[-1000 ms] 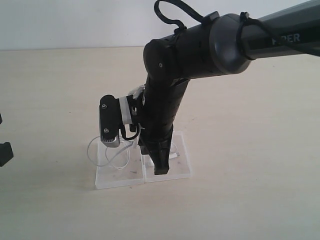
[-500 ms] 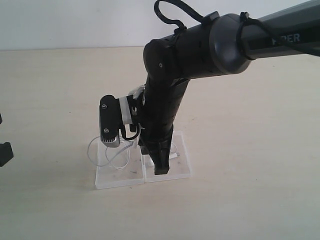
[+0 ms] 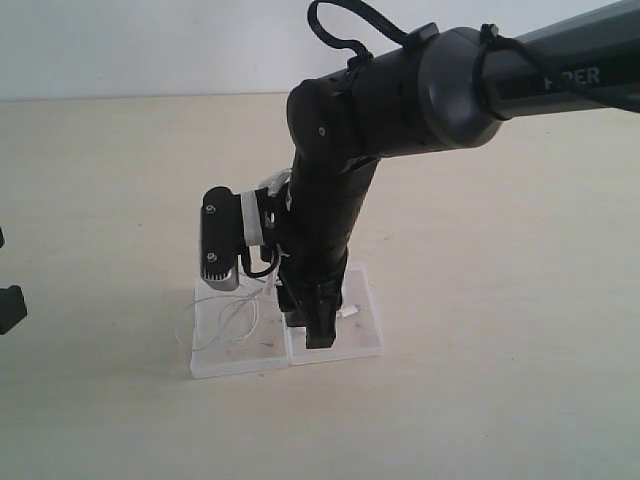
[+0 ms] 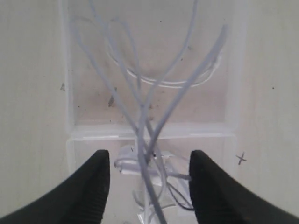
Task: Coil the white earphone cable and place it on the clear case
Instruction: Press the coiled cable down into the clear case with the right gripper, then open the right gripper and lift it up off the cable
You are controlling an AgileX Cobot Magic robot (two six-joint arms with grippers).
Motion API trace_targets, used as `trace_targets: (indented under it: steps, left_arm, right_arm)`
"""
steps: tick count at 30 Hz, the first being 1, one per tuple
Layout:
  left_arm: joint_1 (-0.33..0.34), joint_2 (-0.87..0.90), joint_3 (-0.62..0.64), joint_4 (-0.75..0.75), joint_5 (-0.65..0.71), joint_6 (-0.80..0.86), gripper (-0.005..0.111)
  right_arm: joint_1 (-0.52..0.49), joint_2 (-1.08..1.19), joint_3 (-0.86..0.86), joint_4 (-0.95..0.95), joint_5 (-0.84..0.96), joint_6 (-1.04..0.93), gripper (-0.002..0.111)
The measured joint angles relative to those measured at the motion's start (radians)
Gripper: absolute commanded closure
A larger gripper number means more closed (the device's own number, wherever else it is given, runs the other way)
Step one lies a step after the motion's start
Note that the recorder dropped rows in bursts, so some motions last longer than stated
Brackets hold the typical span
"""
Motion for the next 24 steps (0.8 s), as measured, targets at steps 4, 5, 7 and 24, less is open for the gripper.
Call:
trace_targets:
  steps: [4,5,7,24]
  left_arm:
    - [0.000,0.000,0.000,0.000,0.000,0.002,0.107]
    - [0.000,0.000,0.000,0.000,0.000,0.002,0.107]
    - [0.000,0.000,0.000,0.000,0.000,0.004,0.107]
    - [0.000,0.000,0.000,0.000,0.000,0.004,0.107]
  right_arm:
    - [0.000,0.000,0.000,-0.007,0.000,0.014,0.050]
    - [0.000,0.000,0.000,-0.010,0.000,0.018,0.049]
    - [0.000,-0.004,0.000,-0.011,0.000,0.022,0.048]
    - [0.000,-0.095,0.000,-0.025,0.032,0.070,0.048]
